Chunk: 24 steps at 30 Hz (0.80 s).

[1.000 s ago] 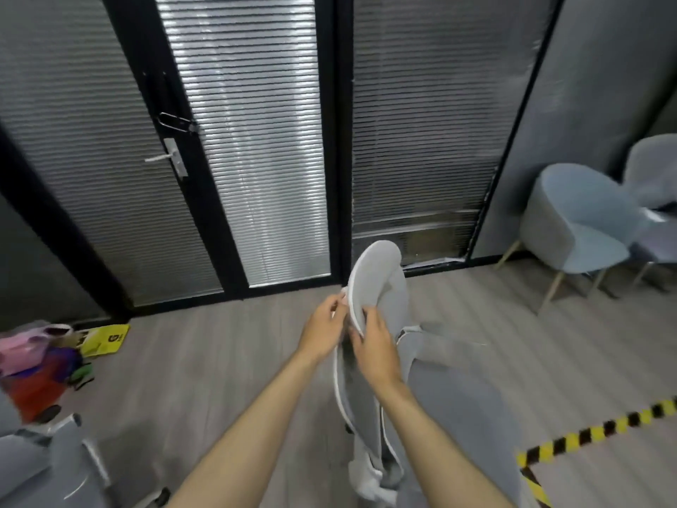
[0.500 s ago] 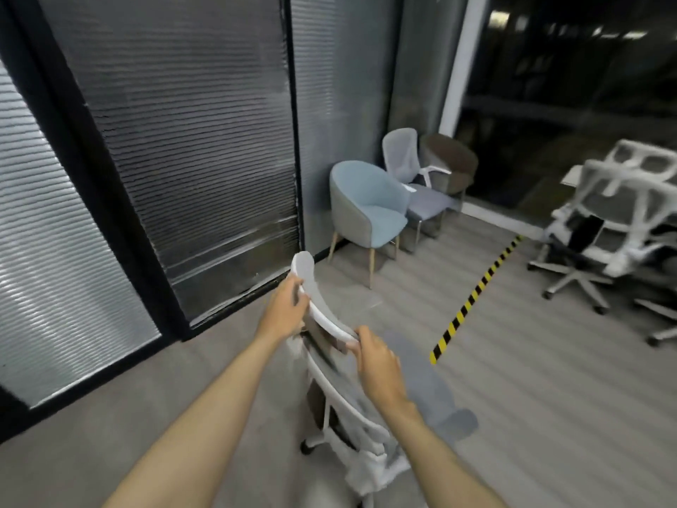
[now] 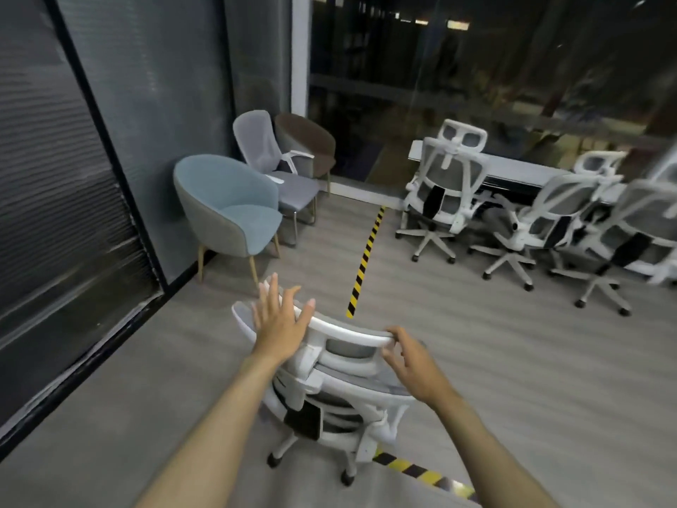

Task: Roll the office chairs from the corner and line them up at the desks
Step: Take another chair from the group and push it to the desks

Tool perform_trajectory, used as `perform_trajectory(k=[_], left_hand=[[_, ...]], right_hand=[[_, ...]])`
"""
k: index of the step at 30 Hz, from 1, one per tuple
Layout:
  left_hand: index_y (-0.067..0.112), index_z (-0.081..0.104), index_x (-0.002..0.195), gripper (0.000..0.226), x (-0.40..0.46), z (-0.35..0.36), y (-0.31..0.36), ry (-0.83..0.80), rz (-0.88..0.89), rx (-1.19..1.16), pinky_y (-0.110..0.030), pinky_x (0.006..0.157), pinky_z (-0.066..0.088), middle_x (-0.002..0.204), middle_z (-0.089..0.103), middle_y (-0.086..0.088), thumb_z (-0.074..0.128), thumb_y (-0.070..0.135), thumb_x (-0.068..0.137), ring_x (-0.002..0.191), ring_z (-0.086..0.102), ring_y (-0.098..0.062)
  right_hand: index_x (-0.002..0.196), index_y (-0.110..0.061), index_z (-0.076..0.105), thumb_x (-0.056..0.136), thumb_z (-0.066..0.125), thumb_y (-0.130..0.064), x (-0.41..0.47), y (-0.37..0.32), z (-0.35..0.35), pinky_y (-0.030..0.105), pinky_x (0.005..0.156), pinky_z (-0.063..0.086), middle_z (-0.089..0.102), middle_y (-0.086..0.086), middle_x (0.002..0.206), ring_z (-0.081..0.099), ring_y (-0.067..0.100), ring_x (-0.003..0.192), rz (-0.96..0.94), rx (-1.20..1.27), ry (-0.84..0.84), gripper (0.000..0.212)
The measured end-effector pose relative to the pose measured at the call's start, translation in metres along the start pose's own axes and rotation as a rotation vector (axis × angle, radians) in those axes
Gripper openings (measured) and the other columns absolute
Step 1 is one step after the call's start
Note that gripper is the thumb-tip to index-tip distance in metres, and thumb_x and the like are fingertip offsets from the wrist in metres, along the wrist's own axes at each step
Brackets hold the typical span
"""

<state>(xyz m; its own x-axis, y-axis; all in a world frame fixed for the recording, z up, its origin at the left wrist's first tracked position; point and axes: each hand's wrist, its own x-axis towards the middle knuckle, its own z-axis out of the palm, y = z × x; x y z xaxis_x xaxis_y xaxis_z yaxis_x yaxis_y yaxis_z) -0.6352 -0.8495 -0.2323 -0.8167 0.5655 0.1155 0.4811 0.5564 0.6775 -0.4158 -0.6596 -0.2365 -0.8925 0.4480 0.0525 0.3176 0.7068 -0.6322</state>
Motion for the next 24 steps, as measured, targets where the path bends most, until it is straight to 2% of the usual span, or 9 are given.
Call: perform_trajectory(k=[3, 5, 8, 10, 13, 17, 20, 22, 24], left_hand=[[0.033, 0.035, 0.147, 0.059, 0.033, 0.026, 0.027, -0.040, 0.050, 0.081, -0.051, 0.123, -0.016, 0.170, -0.013, -0.001, 0.030, 0.068, 0.099, 0.152, -0.026, -0.028], [0.031, 0.036, 0.146, 0.063, 0.056, 0.044, 0.045, -0.078, 0.056, 0.121, -0.052, 0.123, -0.016, 0.170, -0.010, -0.004, 0.027, 0.071, 0.098, 0.152, -0.028, -0.032], [0.031, 0.038, 0.144, 0.062, 0.090, 0.075, 0.075, -0.113, 0.070, 0.133, -0.055, 0.125, -0.007, 0.170, -0.004, -0.006, 0.029, 0.071, 0.097, 0.151, -0.029, -0.036], [0.031, 0.038, 0.143, 0.061, 0.114, 0.095, 0.093, -0.124, 0.075, 0.123, -0.057, 0.125, 0.001, 0.170, -0.003, -0.007, 0.031, 0.071, 0.097, 0.150, -0.030, -0.036], [0.032, 0.038, 0.143, 0.063, 0.150, 0.127, 0.122, -0.133, 0.099, 0.127, -0.060, 0.124, 0.009, 0.169, 0.002, -0.005, 0.030, 0.073, 0.096, 0.150, -0.028, -0.037], [0.031, 0.045, 0.135, 0.065, 0.197, 0.158, 0.160, -0.119, 0.162, 0.252, -0.063, 0.122, 0.015, 0.160, 0.027, -0.003, 0.024, 0.077, 0.094, 0.153, -0.011, -0.042], [0.030, 0.051, 0.132, 0.065, 0.239, 0.175, 0.179, -0.138, 0.251, 0.392, -0.061, 0.122, 0.007, 0.146, 0.045, 0.000, 0.022, 0.075, 0.095, 0.151, 0.008, -0.047], [0.030, 0.052, 0.133, 0.063, 0.266, 0.189, 0.194, -0.159, 0.299, 0.408, -0.059, 0.123, 0.004, 0.141, 0.049, 0.001, 0.023, 0.072, 0.097, 0.152, 0.012, -0.044], [0.027, 0.055, 0.133, 0.061, 0.288, 0.208, 0.209, -0.181, 0.359, 0.377, -0.055, 0.125, 0.003, 0.140, 0.051, 0.001, 0.025, 0.068, 0.100, 0.153, 0.015, -0.033]], right_hand=[[0.132, -0.027, 0.048, 0.098, 0.056, -0.041, 0.030, 0.022, -0.022, 0.028, 0.093, 0.042, 0.055, -0.011, 0.124, 0.052, 0.008, 0.112, 0.055, -0.008, 0.060, 0.037], [0.131, -0.028, 0.049, 0.093, 0.053, -0.040, 0.048, 0.032, -0.031, 0.036, 0.099, 0.042, 0.052, -0.010, 0.122, 0.048, 0.013, 0.114, 0.037, -0.025, 0.143, 0.040], [0.120, -0.028, 0.056, 0.091, 0.049, -0.044, 0.082, 0.051, -0.049, 0.039, 0.097, 0.044, 0.054, -0.014, 0.113, 0.047, 0.011, 0.111, 0.008, -0.040, 0.284, 0.034], [0.111, -0.029, 0.058, 0.094, 0.049, -0.053, 0.107, 0.072, -0.064, 0.037, 0.094, 0.045, 0.056, -0.016, 0.107, 0.048, 0.009, 0.109, 0.029, -0.032, 0.351, 0.030], [0.108, -0.028, 0.057, 0.096, 0.049, -0.058, 0.139, 0.111, -0.082, 0.032, 0.091, 0.046, 0.055, -0.015, 0.105, 0.047, 0.007, 0.108, 0.075, 0.006, 0.442, 0.033], [0.112, -0.028, 0.055, 0.098, 0.044, -0.061, 0.178, 0.162, -0.111, 0.036, 0.091, 0.048, 0.052, -0.013, 0.109, 0.047, 0.008, 0.107, 0.108, -0.005, 0.487, 0.038], [0.119, -0.033, 0.055, 0.097, 0.038, -0.067, 0.207, 0.196, -0.138, 0.042, 0.103, 0.045, 0.051, -0.010, 0.131, 0.042, 0.012, 0.124, 0.171, 0.006, 0.457, 0.044], [0.127, -0.039, 0.054, 0.095, 0.042, -0.066, 0.225, 0.218, -0.155, 0.048, 0.113, 0.037, 0.035, -0.002, 0.157, 0.031, 0.019, 0.143, 0.260, 0.080, 0.439, 0.044], [0.136, -0.041, 0.050, 0.096, 0.045, -0.064, 0.241, 0.236, -0.170, 0.052, 0.116, 0.033, 0.021, 0.001, 0.166, 0.023, 0.022, 0.150, 0.317, 0.102, 0.452, 0.047]])
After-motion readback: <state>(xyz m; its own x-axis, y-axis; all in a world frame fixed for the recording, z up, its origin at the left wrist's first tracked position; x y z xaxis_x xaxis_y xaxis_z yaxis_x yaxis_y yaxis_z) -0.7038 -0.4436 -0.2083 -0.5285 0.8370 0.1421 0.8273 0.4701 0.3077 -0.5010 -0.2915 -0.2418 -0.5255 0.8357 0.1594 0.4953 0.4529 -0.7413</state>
